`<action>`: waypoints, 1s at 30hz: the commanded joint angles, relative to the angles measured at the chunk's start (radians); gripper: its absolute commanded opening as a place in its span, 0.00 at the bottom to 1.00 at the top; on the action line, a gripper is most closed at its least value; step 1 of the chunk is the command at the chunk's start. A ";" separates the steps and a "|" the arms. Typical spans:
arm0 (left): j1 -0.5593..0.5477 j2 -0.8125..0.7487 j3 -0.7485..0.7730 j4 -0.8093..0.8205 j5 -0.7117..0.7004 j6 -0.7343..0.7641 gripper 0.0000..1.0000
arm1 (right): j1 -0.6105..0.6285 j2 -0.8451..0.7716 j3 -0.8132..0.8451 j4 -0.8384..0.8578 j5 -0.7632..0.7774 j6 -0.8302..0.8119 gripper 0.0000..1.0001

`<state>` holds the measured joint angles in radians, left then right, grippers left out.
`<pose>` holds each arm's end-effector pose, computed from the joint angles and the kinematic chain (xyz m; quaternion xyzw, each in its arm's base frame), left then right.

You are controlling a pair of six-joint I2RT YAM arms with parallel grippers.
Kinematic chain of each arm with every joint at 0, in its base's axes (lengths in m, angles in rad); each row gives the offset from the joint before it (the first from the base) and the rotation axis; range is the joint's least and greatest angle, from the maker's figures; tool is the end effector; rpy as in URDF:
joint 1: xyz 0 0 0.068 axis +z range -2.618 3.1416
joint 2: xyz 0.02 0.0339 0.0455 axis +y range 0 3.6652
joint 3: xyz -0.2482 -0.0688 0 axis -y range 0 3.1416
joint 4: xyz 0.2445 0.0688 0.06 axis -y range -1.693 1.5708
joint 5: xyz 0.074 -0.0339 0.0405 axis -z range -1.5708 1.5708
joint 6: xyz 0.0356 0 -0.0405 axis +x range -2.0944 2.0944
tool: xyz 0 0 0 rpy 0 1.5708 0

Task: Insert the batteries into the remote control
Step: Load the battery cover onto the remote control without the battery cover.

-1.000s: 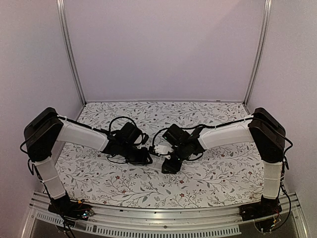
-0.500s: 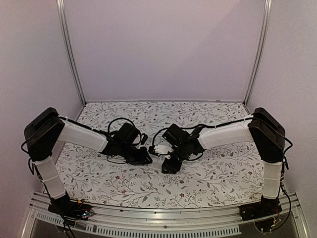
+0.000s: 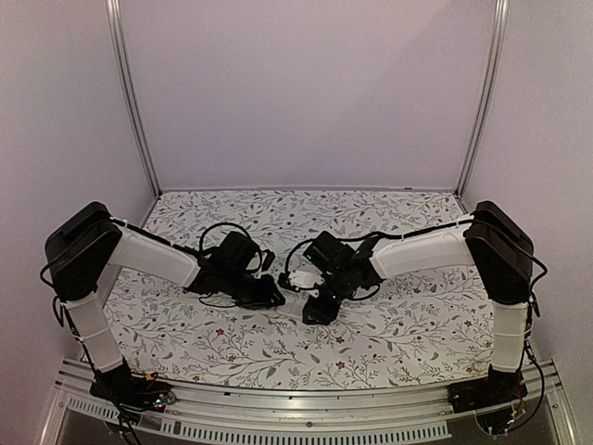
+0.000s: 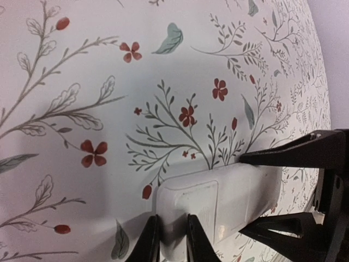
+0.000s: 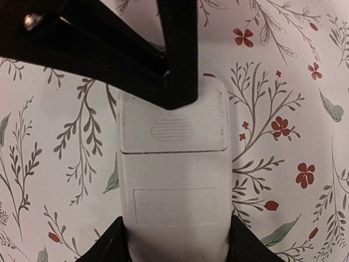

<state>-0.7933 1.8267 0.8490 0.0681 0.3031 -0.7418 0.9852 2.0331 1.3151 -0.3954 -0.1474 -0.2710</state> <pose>0.2278 -0.2466 0.0992 0.0731 0.9334 -0.3256 0.1318 0.2181 0.3384 0.1220 -0.5843 0.7761 0.1462 0.1868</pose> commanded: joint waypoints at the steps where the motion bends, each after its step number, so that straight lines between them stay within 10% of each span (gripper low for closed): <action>1: -0.083 0.091 -0.044 -0.009 0.199 0.012 0.10 | 0.002 0.080 -0.041 0.089 -0.008 -0.038 0.17; 13: 0.020 -0.020 -0.056 -0.145 0.043 0.038 0.29 | -0.022 -0.005 -0.132 0.050 -0.018 -0.014 0.77; 30: 0.024 -0.069 -0.033 -0.222 -0.024 0.084 0.34 | -0.091 -0.040 -0.154 -0.041 -0.067 -0.021 0.72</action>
<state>-0.7715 1.7592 0.8204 -0.0223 0.3237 -0.6922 0.9161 1.9659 1.1839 -0.2832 -0.1982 -0.2985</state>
